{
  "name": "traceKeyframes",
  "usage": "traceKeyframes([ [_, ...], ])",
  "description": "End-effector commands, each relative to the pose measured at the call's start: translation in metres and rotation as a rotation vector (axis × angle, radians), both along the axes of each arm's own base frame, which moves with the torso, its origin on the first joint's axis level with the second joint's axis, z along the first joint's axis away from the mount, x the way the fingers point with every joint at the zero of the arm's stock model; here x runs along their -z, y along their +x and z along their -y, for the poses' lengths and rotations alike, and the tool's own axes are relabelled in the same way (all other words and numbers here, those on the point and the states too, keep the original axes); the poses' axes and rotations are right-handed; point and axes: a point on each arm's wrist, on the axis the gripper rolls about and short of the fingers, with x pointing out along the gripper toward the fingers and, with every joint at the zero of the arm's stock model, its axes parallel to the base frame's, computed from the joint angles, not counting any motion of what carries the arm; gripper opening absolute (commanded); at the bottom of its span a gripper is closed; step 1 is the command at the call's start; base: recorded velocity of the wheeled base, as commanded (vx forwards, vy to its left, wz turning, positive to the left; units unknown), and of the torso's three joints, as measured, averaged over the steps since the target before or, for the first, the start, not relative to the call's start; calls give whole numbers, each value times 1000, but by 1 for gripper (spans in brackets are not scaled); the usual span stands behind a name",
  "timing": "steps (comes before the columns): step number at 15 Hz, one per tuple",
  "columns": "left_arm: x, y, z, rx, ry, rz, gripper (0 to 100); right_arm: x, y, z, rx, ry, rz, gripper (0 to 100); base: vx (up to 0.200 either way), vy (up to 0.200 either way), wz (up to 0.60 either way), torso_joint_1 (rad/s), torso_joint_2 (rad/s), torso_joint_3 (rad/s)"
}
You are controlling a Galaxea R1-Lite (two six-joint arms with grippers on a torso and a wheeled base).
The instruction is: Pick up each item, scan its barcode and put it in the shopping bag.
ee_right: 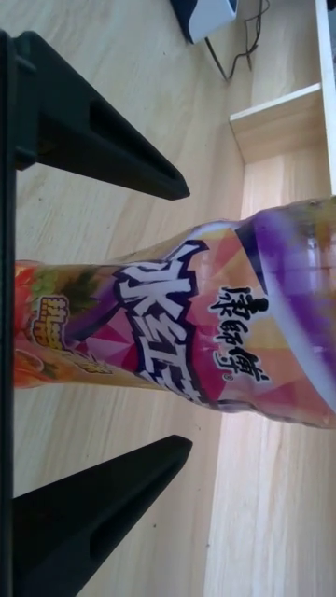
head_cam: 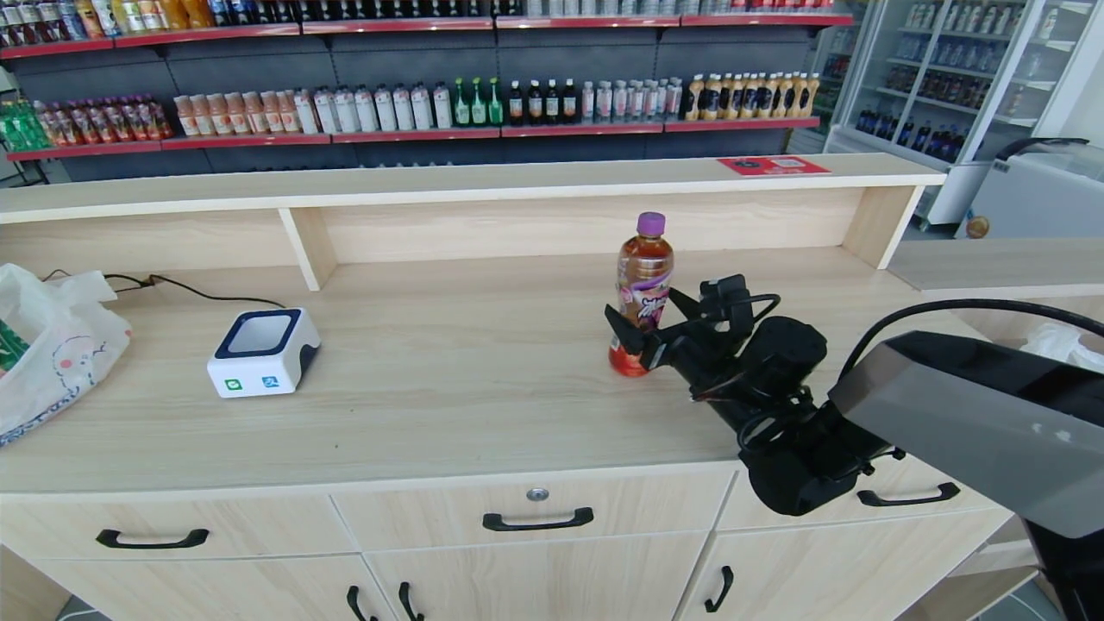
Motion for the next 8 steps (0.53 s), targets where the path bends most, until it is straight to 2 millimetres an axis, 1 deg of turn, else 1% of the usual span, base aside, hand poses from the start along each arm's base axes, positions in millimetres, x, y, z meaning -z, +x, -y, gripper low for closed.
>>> traceKeyframes([
  [1,0,0,0,0,0,1,100,0,1,1,2,1,2,100,0,0,0,0,0,0],
  [5,0,0,0,2,2,1,100,4,5,6,17,0,-4,100,0,0,0,0,0,0],
  [8,0,0,0,2,5,1,100,2,7,6,15,4,8,100,0,0,0,0,0,0],
])
